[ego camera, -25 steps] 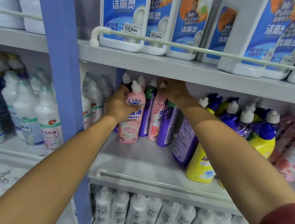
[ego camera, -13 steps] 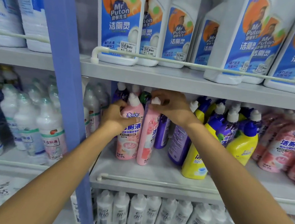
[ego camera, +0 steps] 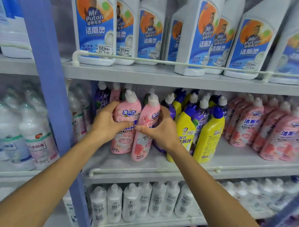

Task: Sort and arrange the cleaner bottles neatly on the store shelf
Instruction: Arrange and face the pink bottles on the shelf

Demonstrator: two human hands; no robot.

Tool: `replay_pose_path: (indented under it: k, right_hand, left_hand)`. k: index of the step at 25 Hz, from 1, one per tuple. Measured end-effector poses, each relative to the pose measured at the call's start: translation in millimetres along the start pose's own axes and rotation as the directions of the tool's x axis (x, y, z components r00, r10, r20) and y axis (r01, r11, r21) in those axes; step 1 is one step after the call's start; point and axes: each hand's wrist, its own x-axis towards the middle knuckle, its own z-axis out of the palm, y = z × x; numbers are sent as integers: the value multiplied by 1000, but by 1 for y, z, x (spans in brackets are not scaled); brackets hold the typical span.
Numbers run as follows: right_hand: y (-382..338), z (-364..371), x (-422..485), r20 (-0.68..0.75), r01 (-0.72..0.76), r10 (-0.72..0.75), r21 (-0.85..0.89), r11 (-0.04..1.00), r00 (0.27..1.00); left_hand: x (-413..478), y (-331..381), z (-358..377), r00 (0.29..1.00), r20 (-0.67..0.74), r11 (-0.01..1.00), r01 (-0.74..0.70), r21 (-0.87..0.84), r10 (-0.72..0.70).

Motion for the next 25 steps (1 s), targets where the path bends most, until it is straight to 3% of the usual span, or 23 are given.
replay_pose_path:
  k: [2, 6, 14, 19, 25]
  right_hand:
    - [-10, -26, -9, -108, 9, -11, -20, 1000, 994]
    - [-9, -93, -33, -187, -17, 0, -89, 996, 982]
    - [54, -258, -59, -330, -78, 27, -143, 987, 944]
    - [107, -358, -40, -350, -86, -5, -243, 966, 937]
    - [183, -394, -16, -342, -163, 54, -300, 940, 938]
  left_hand:
    - [-4, 24, 10, 997, 25, 997, -77, 12, 77]
    - [-9, 55, 47, 983, 112, 989, -146, -20, 147]
    - [-8, 119, 189, 966, 210, 984, -126, -129, 151]
    - [-1, 158, 296, 968, 202, 981, -116, -155, 147]
    - [17, 172, 390, 980, 156, 992, -122, -39, 127]
